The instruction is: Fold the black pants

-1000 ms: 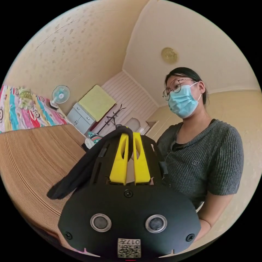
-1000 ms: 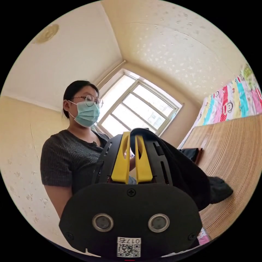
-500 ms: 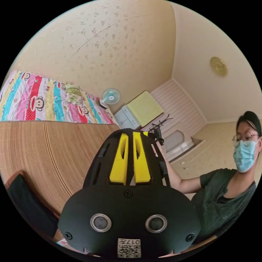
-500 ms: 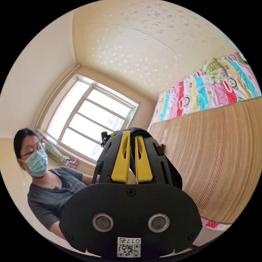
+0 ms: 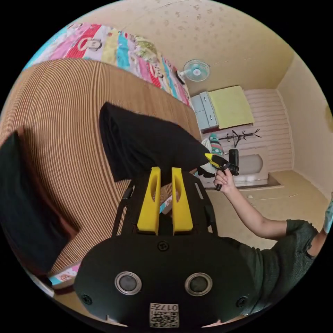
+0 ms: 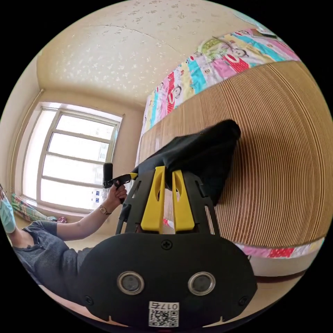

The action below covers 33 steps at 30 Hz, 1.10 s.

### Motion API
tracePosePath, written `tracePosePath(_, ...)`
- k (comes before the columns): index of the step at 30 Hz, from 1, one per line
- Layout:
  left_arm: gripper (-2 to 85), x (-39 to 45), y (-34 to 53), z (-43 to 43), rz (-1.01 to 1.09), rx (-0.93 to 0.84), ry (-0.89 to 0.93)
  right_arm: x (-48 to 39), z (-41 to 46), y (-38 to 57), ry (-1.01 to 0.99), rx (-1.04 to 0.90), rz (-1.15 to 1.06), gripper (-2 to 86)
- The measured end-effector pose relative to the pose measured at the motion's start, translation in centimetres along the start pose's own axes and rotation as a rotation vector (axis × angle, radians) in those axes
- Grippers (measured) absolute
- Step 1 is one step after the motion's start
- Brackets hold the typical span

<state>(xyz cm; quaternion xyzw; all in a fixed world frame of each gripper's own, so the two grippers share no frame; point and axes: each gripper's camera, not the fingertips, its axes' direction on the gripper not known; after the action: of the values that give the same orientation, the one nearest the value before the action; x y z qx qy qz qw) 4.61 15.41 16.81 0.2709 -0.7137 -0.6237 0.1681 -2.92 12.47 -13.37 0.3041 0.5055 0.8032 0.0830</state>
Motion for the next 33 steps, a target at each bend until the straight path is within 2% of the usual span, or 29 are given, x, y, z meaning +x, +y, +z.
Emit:
tracePosePath(4,8.4,-8.6,9.8,5.1,-0.261,-0.155,-0.052,9.7,4.5,11.1,0.119,-0.145,0.399,4.6)
tracePosePath(7,8.3,-11.0,13.9,6.4,-0.300,-0.212,-0.047,14.4,5.2,18.1,-0.014,-0.162,0.603,5.6)
tracePosePath(9,9.0,-11.8,13.8,6.5,-0.298,-0.245,-0.049,15.6,4.8,20.4,-0.027,-0.153,0.677,6.4)
tracePosePath(12,9.4,-12.3,10.3,5.7,-0.254,-0.234,-0.053,15.8,4.4,20.5,-0.025,-0.131,0.702,7.1)
tracePosePath(18,11.1,-14.4,-1.6,5.0,-0.167,-0.195,-0.103,12.0,4.6,16.2,-0.095,-0.106,0.617,7.0)
tracePosePath(21,10.9,-16.6,-6.3,5.1,-0.183,-0.174,-0.111,9.5,4.1,16.2,-0.128,-0.116,0.567,6.3)
tracePosePath(24,10.4,-18.7,-9.0,5.9,-0.241,-0.168,-0.140,7.9,3.3,18.9,-0.057,-0.195,0.568,6.3)
tracePosePath(28,11.5,-20.1,-10.6,7.9,-0.295,-0.167,-0.186,8.8,-0.4,26.8,0.015,-0.204,0.724,6.0)
tracePosePath(31,9.2,-19.8,-11.5,8.0,-0.287,-0.146,-0.250,10.2,-4.7,34.1,0.037,-0.120,0.897,4.5)
tracePosePath(33,7.2,-19.7,-12.6,8.3,-0.274,-0.158,-0.228,10.8,-7.3,38.4,0.046,-0.054,0.998,3.5)
